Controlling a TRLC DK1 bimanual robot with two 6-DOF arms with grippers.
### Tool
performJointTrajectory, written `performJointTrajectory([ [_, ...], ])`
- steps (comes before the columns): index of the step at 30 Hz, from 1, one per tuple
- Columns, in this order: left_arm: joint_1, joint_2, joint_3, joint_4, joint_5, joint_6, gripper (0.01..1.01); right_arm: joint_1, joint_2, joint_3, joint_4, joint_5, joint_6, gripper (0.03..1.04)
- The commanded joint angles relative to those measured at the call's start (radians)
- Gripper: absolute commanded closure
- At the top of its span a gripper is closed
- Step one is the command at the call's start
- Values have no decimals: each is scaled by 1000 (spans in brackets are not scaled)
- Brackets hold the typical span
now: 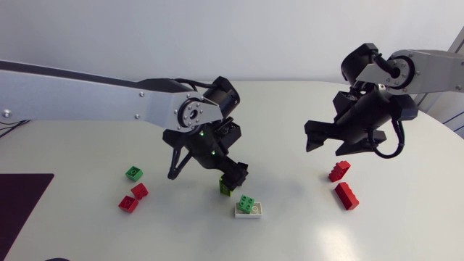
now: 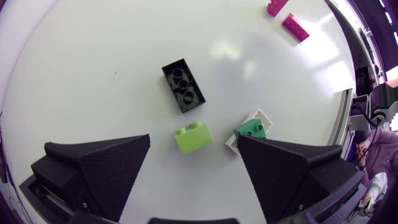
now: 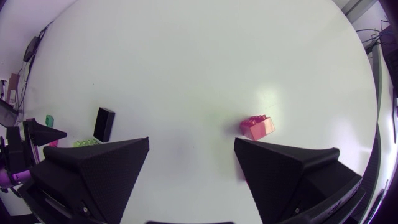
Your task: Sort duplo bricks by size, large to the right and small to the left
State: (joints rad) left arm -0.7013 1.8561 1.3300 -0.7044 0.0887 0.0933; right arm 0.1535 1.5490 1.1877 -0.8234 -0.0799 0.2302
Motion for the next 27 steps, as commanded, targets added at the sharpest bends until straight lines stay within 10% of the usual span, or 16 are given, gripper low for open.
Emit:
performJointTrajectory([
  [1,-7,55,35,-23,-15,-26,51,-19,-10,-23,7,-8,-17,80],
  [27,-17,137,89,-37,-52,-27,120,-91,-15,-65,33,-47,-55,82],
])
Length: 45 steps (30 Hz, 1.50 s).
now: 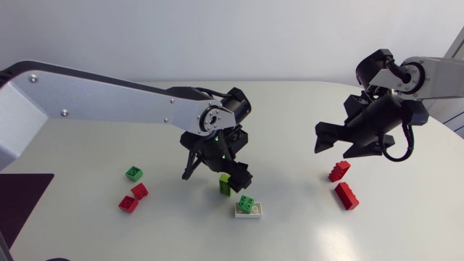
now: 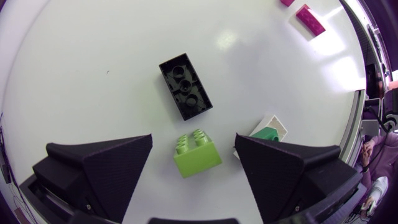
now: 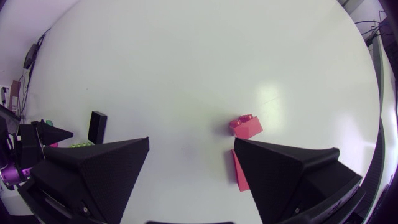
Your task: Sort duplo bricks by size, large to the right and small to the left
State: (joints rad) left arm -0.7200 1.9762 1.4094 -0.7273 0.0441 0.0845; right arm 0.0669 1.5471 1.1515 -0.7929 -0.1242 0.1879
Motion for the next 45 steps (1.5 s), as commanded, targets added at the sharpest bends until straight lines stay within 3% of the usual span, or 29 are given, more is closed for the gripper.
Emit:
performJointTrajectory([
  [1,2,16,8,-14,-9,-19,120,-4,-13,-30,3,-3,-13,82],
  [6,5,18,3,-17,-13,-19,123,-3,-13,-36,7,-5,-11,82],
  [10,10,19,-4,-15,-13,-20,202,-4,-16,-36,7,-5,-11,80],
  [19,36,32,-35,6,-15,-29,672,-4,-16,-49,12,-8,-11,80],
  [22,40,32,-38,8,-15,-31,777,-4,-16,-53,14,-11,-10,82],
  [31,28,-27,7,-18,-15,-29,787,4,-28,-44,9,-38,-10,82],
  [39,25,-53,112,-43,-13,-45,787,53,-12,60,-35,-89,13,80],
  [45,-12,-79,141,34,-13,-72,787,57,16,59,-45,-95,18,80],
])
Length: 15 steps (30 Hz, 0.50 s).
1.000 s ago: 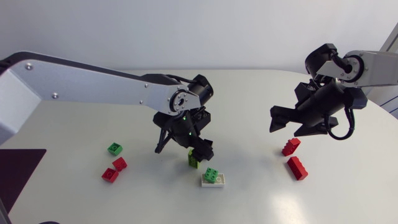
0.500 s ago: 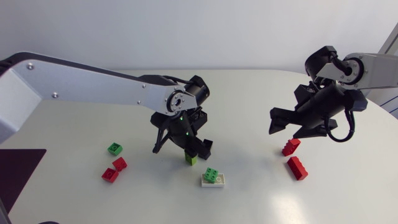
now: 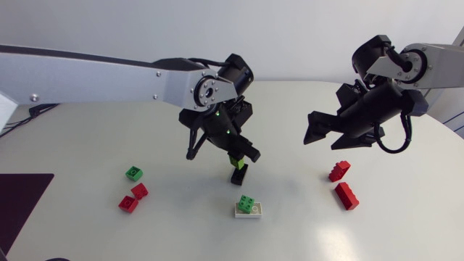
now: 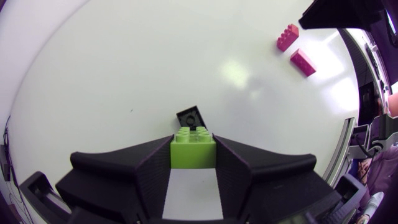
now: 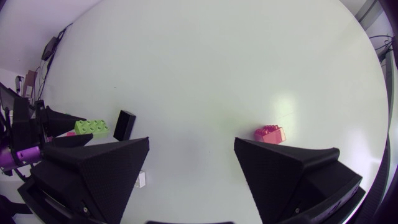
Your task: Sort duplo bricks by size, large to the right and small to the left
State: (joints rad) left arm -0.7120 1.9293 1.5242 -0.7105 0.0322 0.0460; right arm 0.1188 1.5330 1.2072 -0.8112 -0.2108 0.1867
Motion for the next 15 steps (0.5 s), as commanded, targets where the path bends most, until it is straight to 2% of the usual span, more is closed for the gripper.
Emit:
performJointTrajectory([
  [1,-26,-30,34,23,-2,-40,787,5,36,2,-26,-9,17,80],
  [7,-104,2,80,51,0,-52,787,-42,72,9,-29,-9,-3,80],
  [15,-221,175,291,6,5,-51,785,-177,73,-32,-29,-18,-55,80],
])
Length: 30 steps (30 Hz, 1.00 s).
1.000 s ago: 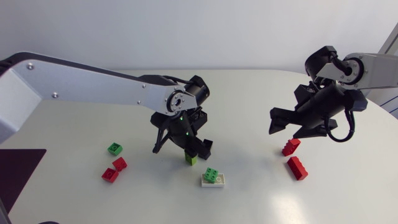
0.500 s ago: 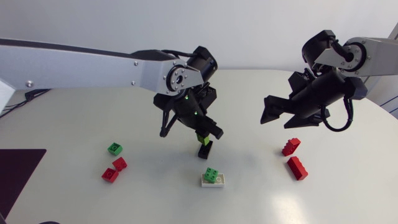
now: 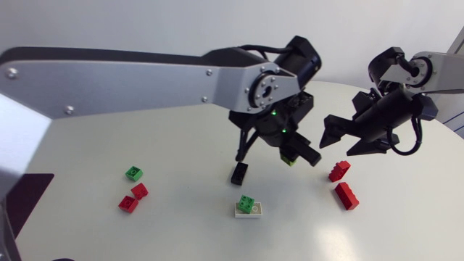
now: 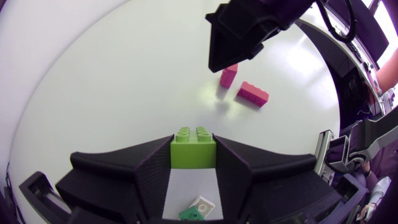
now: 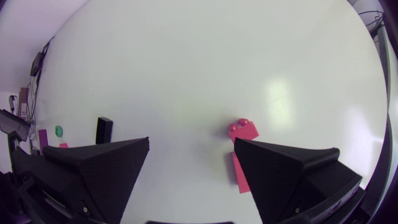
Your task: Sort duplo bricks by size, large to the right and small to the left
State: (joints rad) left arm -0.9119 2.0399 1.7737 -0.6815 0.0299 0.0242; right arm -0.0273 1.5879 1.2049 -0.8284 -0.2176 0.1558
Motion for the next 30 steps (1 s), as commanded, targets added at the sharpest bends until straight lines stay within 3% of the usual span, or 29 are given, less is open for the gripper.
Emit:
performJointTrajectory([
  [1,-39,88,59,-24,8,-29,785,-48,20,-30,-12,-12,-27,80],
  [11,-119,250,219,-93,16,-21,766,-151,20,36,-20,-25,-39,80],
  [12,-122,267,240,-110,16,-21,700,-151,18,36,-20,-25,-38,80],
  [15,-133,302,285,-141,16,-20,210,-151,18,33,-21,-25,-38,80],
  [17,-136,316,306,-164,15,-15,87,-151,15,31,-23,-25,-39,80],
  [25,-93,249,337,-288,15,-6,51,-157,-11,48,-49,-26,-41,80],
  [30,-15,120,191,-286,15,-3,51,-151,-28,41,-58,-29,-39,80],
])
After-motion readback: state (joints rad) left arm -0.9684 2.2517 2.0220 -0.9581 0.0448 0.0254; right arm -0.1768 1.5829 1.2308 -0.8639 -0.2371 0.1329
